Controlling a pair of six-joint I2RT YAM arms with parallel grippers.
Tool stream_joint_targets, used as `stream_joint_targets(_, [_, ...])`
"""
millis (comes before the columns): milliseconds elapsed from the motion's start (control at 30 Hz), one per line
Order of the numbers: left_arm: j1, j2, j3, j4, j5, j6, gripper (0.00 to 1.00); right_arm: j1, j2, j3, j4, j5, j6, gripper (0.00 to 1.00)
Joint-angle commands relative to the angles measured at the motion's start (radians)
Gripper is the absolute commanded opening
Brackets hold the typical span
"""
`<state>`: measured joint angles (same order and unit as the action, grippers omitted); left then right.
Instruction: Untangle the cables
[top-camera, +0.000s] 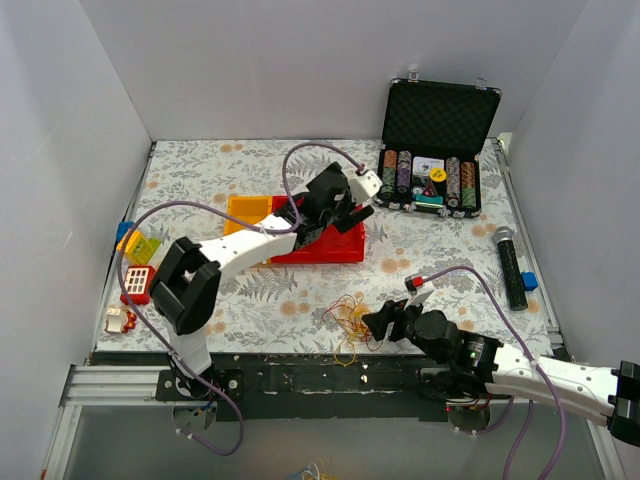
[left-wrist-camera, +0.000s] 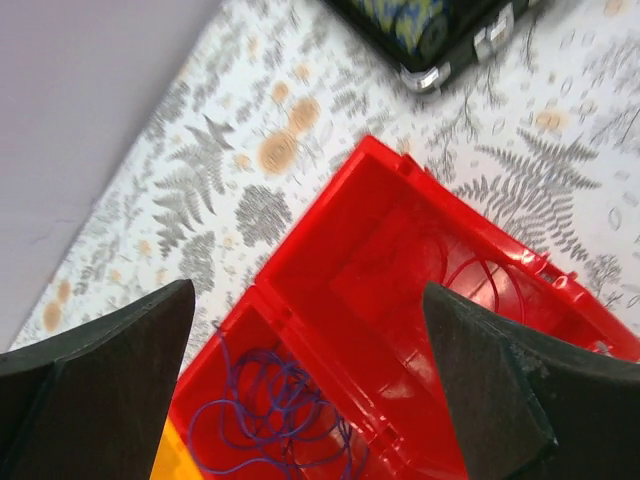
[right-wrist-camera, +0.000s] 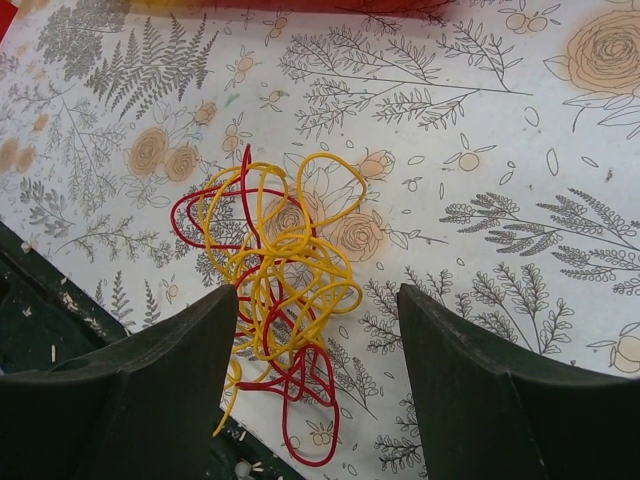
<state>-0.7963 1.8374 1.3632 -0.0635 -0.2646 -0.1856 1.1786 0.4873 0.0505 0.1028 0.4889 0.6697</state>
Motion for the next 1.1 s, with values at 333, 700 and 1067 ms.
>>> stream_joint_targets(333, [-0.067,-0.507,-0.344,-0.255,0.597,0.083,0.98,0.004,-0.118,0.026,-0.06,0.08,-0.052,0.72])
stream_joint_targets(700, [-0.121,-0.414,-0.509,-0.118,0.685,0.28,0.92,0.004,-0.122,0.045,-0.091,0.071,-0.042,0.69])
stream_joint_targets(1067, [-0.121,-0.23,-0.32,-0.228,0.777,0.492,0.75,0.004,-0.118,0.034,-0.069,0.04,-0.044,0.66])
